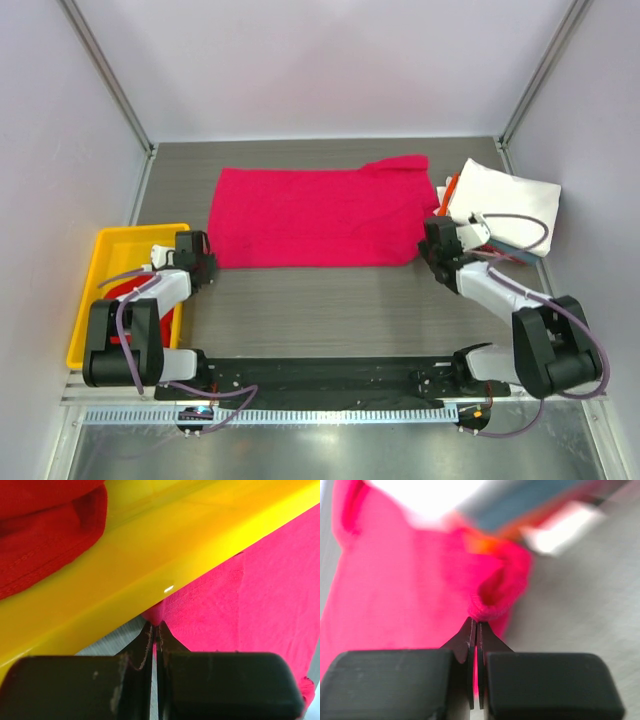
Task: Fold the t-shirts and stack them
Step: Fold the tshirt
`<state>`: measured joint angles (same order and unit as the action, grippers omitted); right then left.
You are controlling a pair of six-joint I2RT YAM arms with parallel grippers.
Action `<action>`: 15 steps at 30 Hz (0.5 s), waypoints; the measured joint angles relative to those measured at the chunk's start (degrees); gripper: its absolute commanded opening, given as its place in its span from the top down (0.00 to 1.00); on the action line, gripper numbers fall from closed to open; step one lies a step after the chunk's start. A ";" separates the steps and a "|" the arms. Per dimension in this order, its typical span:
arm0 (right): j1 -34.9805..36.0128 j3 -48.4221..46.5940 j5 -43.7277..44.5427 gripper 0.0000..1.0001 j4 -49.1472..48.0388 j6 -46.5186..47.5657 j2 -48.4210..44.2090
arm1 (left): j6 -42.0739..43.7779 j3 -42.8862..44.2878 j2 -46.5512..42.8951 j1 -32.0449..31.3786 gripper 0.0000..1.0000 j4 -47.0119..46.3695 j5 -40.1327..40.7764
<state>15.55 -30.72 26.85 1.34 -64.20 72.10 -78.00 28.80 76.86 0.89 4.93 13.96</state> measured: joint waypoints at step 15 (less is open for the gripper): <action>4.96 -3.52 4.52 0.99 2.95 0.61 -12.37 | 3.50 2.64 -3.74 0.37 1.00 9.88 2.01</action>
<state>20.51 -34.24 31.38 4.29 -63.59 59.72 -74.50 31.44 73.12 1.26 14.81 15.97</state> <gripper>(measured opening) 0.032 0.008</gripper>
